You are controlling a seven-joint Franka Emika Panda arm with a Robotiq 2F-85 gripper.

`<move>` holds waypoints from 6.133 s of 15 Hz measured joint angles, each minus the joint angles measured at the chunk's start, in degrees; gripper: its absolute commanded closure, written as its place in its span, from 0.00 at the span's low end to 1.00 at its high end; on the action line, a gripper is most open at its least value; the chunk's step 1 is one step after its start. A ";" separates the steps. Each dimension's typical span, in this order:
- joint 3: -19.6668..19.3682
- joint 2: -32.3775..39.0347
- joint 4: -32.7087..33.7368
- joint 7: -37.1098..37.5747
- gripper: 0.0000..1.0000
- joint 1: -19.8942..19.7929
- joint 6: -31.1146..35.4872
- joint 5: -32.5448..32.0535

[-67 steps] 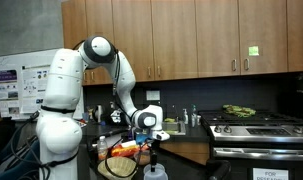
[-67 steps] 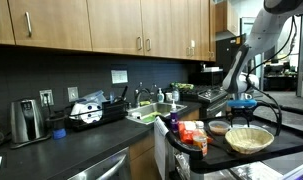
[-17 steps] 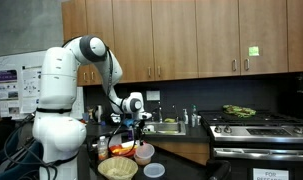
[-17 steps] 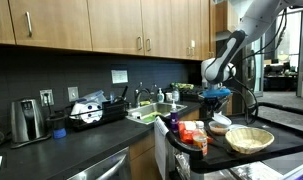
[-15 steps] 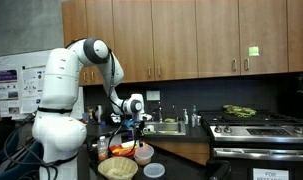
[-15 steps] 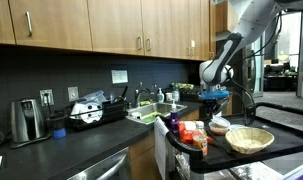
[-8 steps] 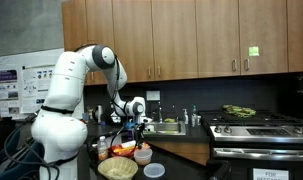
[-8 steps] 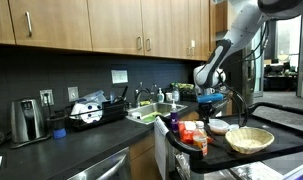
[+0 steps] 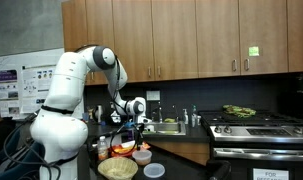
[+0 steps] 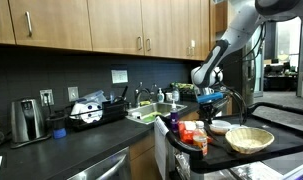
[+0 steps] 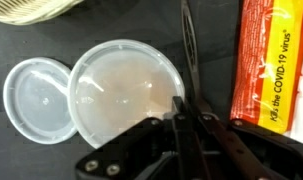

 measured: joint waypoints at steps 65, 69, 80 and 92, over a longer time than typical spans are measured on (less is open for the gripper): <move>1.15 -5.44 -14.13 -2.37 0.35 3.31 11.38 8.35; 1.15 -5.35 -14.61 -2.40 0.40 3.19 11.75 8.35; 1.11 -3.05 -14.69 -3.63 0.63 3.11 13.78 8.35; 1.15 -2.26 -14.37 -5.55 0.96 3.23 14.85 8.38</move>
